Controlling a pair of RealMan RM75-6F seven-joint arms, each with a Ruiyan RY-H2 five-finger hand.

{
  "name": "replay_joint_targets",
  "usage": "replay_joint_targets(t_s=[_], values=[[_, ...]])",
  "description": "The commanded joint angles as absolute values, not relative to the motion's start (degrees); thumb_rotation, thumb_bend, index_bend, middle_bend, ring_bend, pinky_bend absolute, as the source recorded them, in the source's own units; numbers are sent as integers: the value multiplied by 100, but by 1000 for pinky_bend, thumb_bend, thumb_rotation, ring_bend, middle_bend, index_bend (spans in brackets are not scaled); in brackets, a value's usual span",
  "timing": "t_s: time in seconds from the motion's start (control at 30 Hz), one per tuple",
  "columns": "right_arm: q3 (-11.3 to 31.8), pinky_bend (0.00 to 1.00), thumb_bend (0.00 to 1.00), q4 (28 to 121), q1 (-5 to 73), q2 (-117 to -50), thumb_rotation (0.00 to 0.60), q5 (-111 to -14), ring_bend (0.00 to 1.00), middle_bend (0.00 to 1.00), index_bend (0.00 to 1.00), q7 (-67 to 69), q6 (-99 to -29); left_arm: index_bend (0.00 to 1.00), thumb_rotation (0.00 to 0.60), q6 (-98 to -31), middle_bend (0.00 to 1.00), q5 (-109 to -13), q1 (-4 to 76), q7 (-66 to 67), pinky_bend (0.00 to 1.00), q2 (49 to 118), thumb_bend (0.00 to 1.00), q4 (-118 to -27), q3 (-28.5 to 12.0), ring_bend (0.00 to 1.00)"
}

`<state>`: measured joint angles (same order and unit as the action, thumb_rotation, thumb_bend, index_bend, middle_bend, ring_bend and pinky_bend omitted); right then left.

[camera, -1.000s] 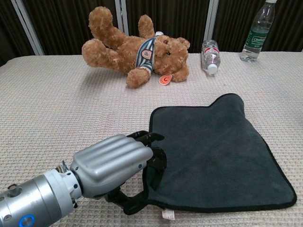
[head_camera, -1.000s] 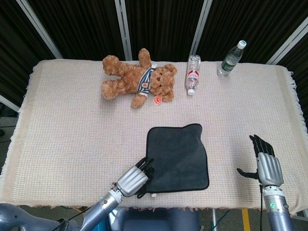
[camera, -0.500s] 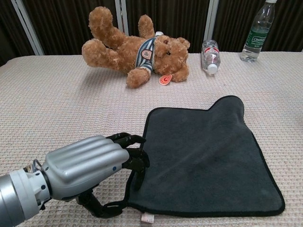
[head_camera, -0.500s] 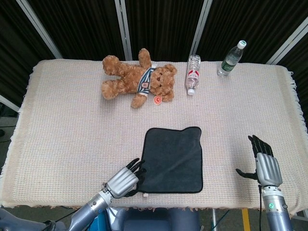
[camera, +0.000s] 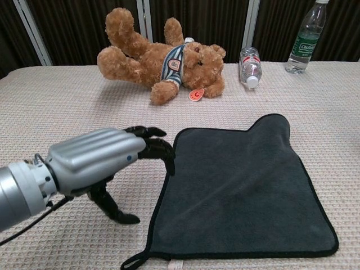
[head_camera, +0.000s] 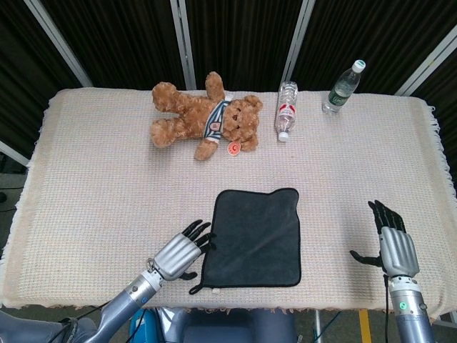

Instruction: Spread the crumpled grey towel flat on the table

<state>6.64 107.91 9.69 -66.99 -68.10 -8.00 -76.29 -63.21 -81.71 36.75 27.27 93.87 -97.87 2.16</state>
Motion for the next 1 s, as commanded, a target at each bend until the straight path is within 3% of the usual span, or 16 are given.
replay_joint_targets(t_s=[0.03,0.37,0.7,1.0], values=[[674,0,124,10769,977,-6711,600,-6792,0,0,0,-796,-7615,343,600,-6369,190,-8119,3829,2650,0,9379,73,-9464,-203,0],[731,0,124,10656,1037,-6795,600,-6654,0,0,0,-868,-7553,358,600,-5708,210,-7900,4635,2981,0,9975,76,-7767,-964,1],[805,0,124,10494,1108,-6849,600,-6434,0,0,0,-836,-7399,372,600,-5295,230,-7576,5221,2784,0,10999,47,-5855,-1392,1],[863,0,124,10381,1162,-6911,600,-6279,0,0,0,-836,-7317,398,600,-5169,245,-7635,5711,2356,0,11840,48,-4492,-1532,6]])
